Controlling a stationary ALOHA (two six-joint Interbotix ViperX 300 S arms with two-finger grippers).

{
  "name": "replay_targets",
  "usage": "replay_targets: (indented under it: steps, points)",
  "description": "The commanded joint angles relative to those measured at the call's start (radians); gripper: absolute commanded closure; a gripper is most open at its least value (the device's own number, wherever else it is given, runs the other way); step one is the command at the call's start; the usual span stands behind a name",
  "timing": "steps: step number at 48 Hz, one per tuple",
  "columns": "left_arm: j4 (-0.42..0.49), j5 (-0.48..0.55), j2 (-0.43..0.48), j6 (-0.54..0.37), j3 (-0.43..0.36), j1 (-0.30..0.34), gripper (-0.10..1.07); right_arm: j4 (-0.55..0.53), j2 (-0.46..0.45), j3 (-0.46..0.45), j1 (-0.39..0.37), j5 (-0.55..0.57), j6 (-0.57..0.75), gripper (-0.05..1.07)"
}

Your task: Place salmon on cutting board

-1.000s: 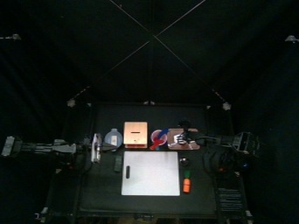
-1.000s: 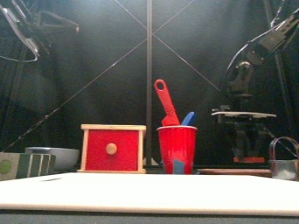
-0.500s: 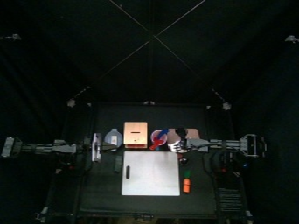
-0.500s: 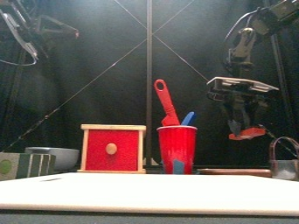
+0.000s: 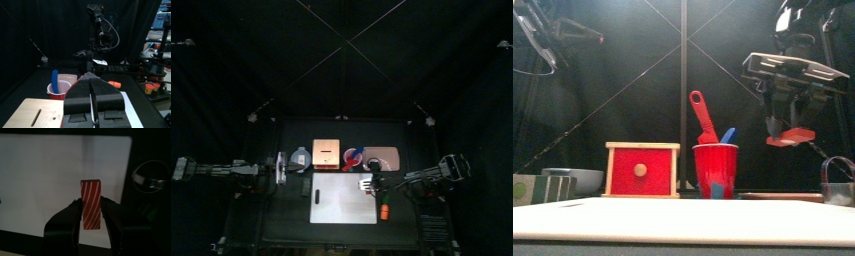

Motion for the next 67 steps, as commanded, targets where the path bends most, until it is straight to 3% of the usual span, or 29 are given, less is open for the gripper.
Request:
replay_targets:
  steps: [1, 17, 29, 43, 58, 67]
  points:
    - [0.000, -0.011, 0.005, 0.002, -0.011, 0.006, 0.88, -0.018, 0.055, -0.077, 0.034, -0.025, 0.043, 0.38]
    - [-0.002, -0.011, 0.005, 0.000, -0.002, 0.012, 0.88, 0.008, 0.322, -0.339, 0.057, -0.049, 0.051, 0.38]
    - [-0.002, -0.012, 0.005, 0.000, 0.006, 0.015, 0.88, -0.005, 0.448, -0.469, 0.049, -0.044, 0.048, 0.38]
    - [-0.002, -0.025, 0.005, -0.002, 0.003, 0.017, 0.88, -0.057, 0.506, -0.535, 0.011, -0.052, 0.034, 0.33]
    - [-0.002, -0.025, 0.005, -0.005, 0.012, 0.017, 0.88, -0.043, 0.534, -0.555, -0.009, -0.054, 0.031, 0.16]
    - [-0.002, -0.026, 0.005, -0.002, 0.014, 0.017, 0.88, -0.054, 0.532, -0.584, -0.003, -0.025, 0.031, 0.15]
